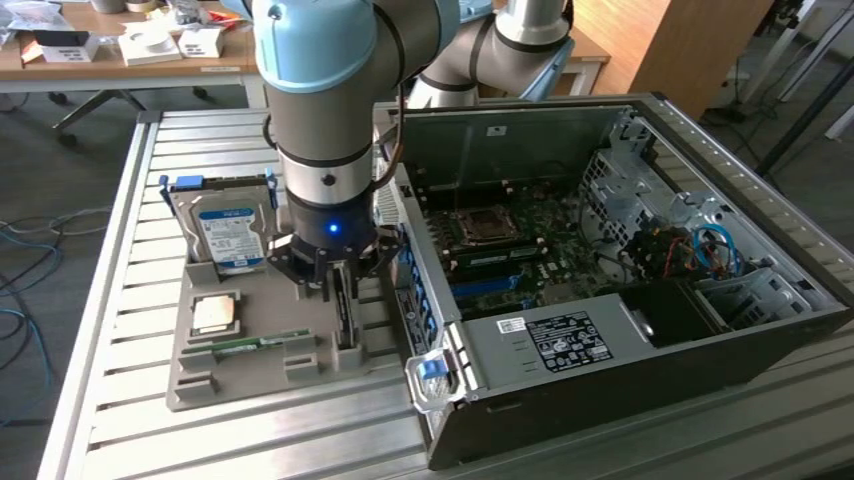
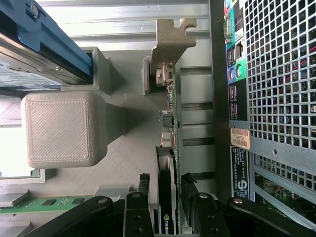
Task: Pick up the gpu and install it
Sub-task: 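Pick up the gpu and move the gpu toward the slot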
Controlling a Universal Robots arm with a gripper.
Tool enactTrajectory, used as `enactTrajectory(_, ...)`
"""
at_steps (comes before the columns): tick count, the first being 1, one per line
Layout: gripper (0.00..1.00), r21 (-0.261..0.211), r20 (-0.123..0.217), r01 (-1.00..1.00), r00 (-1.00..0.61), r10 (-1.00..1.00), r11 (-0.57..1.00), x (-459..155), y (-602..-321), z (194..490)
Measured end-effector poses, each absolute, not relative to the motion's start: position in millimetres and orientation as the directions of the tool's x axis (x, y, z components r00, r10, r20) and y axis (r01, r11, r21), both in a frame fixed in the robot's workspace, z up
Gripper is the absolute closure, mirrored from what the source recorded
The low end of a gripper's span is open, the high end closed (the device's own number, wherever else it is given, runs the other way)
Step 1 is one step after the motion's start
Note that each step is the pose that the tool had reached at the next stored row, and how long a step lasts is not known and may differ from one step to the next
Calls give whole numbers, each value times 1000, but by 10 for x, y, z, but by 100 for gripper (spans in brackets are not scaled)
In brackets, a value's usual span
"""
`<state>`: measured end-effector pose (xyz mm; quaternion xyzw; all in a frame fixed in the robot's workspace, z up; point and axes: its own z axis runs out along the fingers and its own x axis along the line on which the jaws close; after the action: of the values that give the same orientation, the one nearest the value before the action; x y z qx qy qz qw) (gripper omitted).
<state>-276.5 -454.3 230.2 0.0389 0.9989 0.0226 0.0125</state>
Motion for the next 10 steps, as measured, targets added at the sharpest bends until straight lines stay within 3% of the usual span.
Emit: enactTrajectory(10,61,46,-23,77,-997,78,996,-2761,-4543,2302)
